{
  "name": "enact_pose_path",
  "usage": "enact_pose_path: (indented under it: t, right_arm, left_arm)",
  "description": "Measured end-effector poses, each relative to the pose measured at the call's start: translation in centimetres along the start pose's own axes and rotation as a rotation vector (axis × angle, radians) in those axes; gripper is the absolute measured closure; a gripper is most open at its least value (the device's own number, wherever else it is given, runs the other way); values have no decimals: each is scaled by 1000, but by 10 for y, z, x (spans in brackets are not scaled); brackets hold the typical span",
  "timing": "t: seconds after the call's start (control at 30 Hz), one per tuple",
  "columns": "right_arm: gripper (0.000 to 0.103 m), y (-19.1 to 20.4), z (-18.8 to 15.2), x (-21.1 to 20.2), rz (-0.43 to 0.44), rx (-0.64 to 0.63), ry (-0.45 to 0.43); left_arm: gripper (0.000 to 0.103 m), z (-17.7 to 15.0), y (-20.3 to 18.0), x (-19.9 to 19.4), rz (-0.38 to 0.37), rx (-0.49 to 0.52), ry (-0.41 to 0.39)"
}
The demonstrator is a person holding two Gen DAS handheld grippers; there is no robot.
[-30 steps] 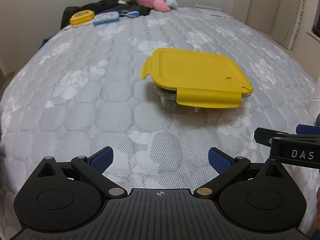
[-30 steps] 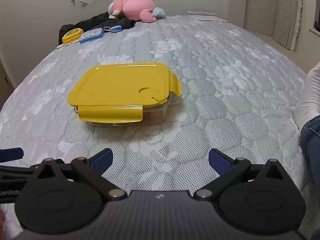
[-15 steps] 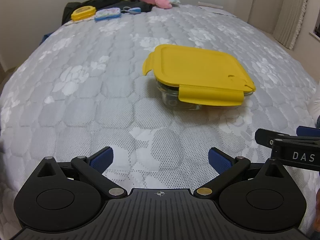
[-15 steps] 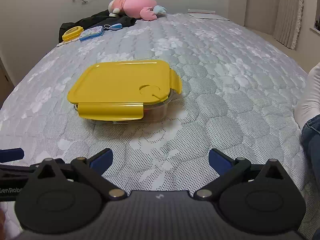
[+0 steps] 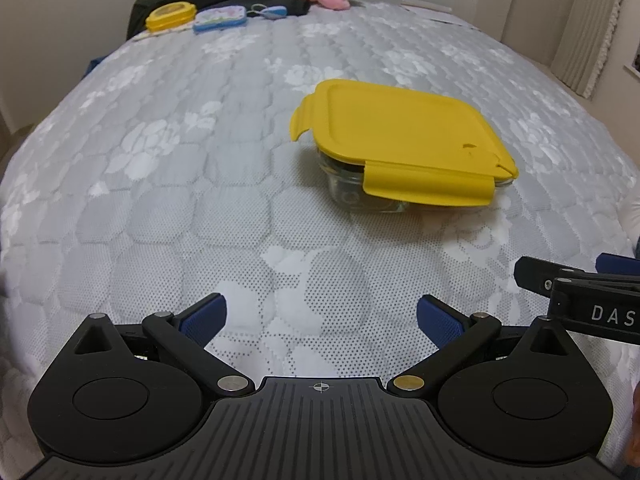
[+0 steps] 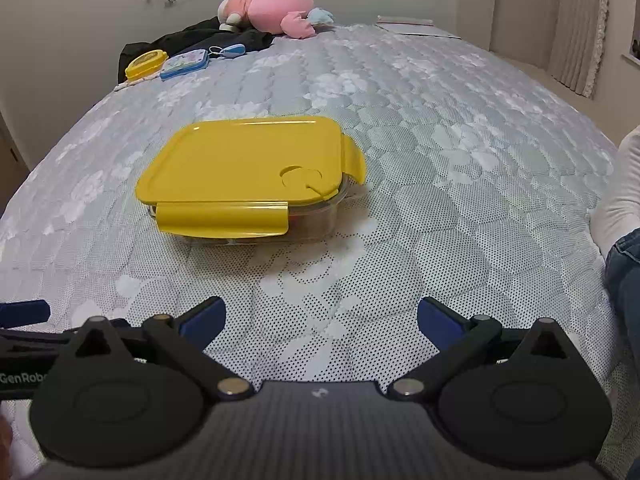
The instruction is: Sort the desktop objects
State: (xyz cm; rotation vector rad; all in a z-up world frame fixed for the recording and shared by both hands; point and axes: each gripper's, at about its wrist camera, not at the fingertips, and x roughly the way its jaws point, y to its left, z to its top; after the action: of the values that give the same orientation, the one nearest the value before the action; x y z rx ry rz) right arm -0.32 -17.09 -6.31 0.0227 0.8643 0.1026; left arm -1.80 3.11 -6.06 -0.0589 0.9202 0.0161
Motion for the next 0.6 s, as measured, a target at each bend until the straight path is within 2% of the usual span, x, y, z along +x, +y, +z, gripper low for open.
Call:
enact_pose_path:
  t: [0.6]
  right_arm:
    - [0, 2, -1, 1, -2, -8, 4]
  left_arm:
    - [0, 0, 1, 4, 2, 7, 8]
